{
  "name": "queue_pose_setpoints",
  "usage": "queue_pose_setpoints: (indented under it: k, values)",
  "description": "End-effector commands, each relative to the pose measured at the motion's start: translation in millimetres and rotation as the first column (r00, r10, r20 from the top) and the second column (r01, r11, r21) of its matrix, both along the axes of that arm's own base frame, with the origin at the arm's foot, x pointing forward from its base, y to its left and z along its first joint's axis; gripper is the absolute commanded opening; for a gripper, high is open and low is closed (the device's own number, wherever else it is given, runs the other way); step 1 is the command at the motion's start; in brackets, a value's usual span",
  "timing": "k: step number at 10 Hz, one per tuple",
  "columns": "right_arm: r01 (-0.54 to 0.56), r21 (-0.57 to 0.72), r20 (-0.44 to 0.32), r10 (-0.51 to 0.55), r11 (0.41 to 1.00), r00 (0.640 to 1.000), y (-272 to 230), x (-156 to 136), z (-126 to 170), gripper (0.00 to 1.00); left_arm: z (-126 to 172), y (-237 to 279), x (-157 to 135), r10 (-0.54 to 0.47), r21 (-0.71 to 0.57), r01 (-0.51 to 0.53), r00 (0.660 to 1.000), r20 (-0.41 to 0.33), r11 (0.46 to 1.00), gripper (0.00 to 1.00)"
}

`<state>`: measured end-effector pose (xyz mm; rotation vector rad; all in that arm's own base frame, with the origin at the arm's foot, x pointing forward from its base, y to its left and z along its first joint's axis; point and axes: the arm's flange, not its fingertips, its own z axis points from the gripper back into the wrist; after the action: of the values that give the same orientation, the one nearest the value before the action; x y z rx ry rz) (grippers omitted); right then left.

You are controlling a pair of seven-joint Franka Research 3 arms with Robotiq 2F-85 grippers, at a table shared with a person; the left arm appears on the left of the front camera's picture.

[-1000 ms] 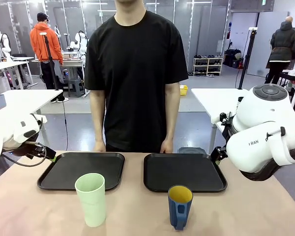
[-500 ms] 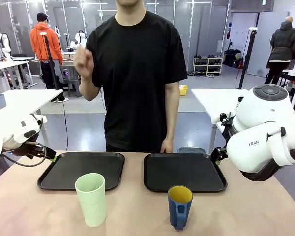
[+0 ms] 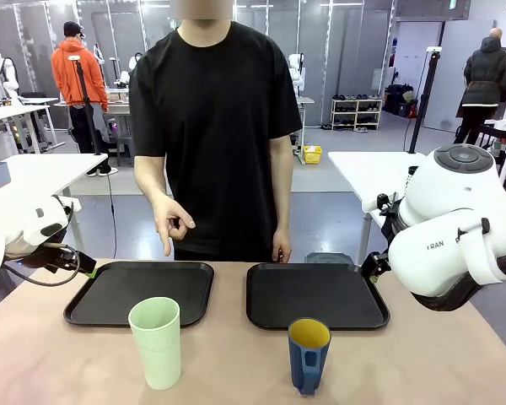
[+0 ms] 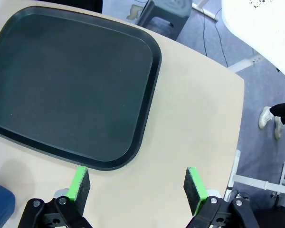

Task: Sort and store the cups by type.
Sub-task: Pick up the Reusable plastic cup.

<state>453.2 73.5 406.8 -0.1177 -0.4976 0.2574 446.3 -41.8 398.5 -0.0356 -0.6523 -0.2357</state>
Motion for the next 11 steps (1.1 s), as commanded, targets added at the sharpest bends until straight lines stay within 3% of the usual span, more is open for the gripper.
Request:
queue_pose_setpoints:
  k: [1, 8, 11]
  values:
    - [-0.001, 0.001, 0.0, 0.001, 1.0, 1.0, 0.3, 0.7, -0.4, 1.0, 0.2, 0.8, 0.1, 0.004, 0.001, -0.004, 1.0, 0.0, 1.0, 1.0]
    - [-0.001, 0.001, 0.0, 0.001, 1.0, 1.0, 0.3, 0.7, -0.4, 1.0, 0.0, 0.0, 0.0, 0.0, 0.0, 0.0, 1.0, 0.0, 1.0, 1.0]
    - [-0.001, 0.001, 0.0, 0.001, 1.0, 1.0, 0.3, 0.7, -0.4, 1.0, 1.5, 7.4, -2.0, -0.146, 0.146, 0.157, 0.986, -0.082, 0.977, 1.0]
